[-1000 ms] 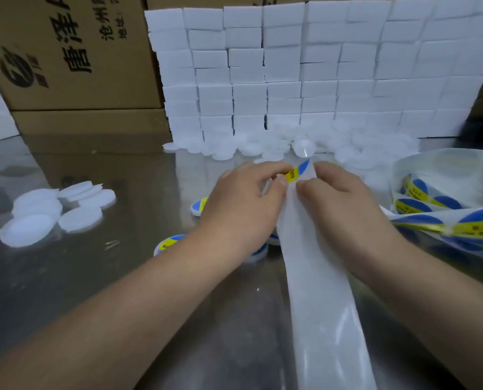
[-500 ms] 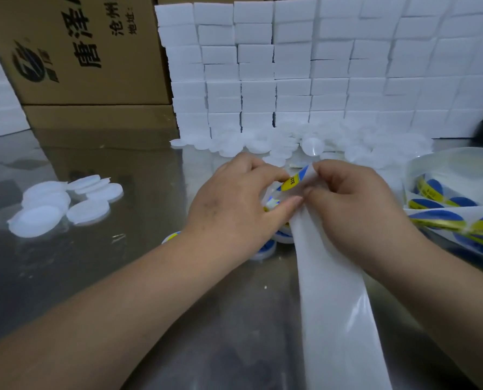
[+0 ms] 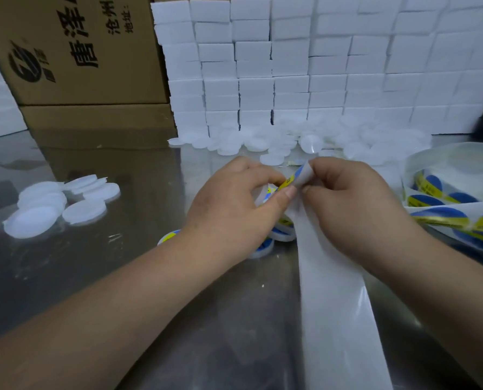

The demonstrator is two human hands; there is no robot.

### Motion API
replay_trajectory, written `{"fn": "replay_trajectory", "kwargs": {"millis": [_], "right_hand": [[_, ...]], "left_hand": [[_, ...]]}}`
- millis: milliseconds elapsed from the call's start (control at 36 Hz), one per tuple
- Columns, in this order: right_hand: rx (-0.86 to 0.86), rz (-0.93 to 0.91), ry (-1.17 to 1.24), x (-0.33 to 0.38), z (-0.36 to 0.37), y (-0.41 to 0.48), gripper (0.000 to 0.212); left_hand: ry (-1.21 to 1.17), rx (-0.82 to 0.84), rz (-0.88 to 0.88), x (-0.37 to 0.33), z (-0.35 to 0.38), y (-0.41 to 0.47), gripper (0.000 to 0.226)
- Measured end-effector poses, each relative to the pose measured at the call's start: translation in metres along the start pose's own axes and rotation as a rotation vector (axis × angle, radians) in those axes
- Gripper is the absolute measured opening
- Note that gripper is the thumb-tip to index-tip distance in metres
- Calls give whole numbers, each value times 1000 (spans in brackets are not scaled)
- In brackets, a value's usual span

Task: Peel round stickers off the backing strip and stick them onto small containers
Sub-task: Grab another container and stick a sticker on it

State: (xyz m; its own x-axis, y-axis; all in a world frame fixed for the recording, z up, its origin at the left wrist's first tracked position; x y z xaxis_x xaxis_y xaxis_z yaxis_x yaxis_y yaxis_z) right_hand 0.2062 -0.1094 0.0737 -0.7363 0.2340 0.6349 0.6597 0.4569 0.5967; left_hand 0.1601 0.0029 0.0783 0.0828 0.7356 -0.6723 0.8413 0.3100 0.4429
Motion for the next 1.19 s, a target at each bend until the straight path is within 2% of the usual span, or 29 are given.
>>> {"fn": "replay_trajectory", "kwargs": {"millis": [139,250,333,472,611,694,833,944,1083,1194], "right_hand": [[24,-49,23,8,0,1,24],[29,-50,-56,7,-1,0,27],[-2,-40,-60,7,-1,0,35],[-35,-99,-23,16,-3,-2,51],[-60,-106,-66,16,-9,-2,65],[-129,-80,-74,12,-18,-1,63],[-170,-41,-143,7,-26,0,53],[-146,-13,-155,7,-24,1,47],[-97,-29,-131,12,-21,1,38],[-76,22,-61,10,-20,3,40]], "left_hand": [[-204,35,-101,8,0,4,12],[-402,-39,-258,27,-4,12,19],[-484,-119,-350,40,-9,16,22],[-502,-162,-467,55,-11,18,28],[-665,-277,-629,71,-20,23,32],[-585,-349,-566,71,-31,25,34],[-405,-322,-367,53,-28,19,46],[-283,-316,-227,38,-31,15,42],[-186,-297,-156,28,-29,11,35],[-113,-299,-118,24,-29,11,28]]}}
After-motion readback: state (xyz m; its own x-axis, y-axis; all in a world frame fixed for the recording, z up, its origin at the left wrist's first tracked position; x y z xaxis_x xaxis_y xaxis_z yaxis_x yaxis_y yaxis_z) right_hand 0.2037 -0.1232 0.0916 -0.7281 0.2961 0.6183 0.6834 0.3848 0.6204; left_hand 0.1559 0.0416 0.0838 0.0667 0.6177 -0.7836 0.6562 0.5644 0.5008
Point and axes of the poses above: each hand's wrist, its own y-axis towards the middle knuckle, its own z-axis out of the palm, x = y × z, the point moved 8 cm from there along y, towards the middle knuckle, and after that the axes turned 14 degrees about -z, right-handed, at the moved point
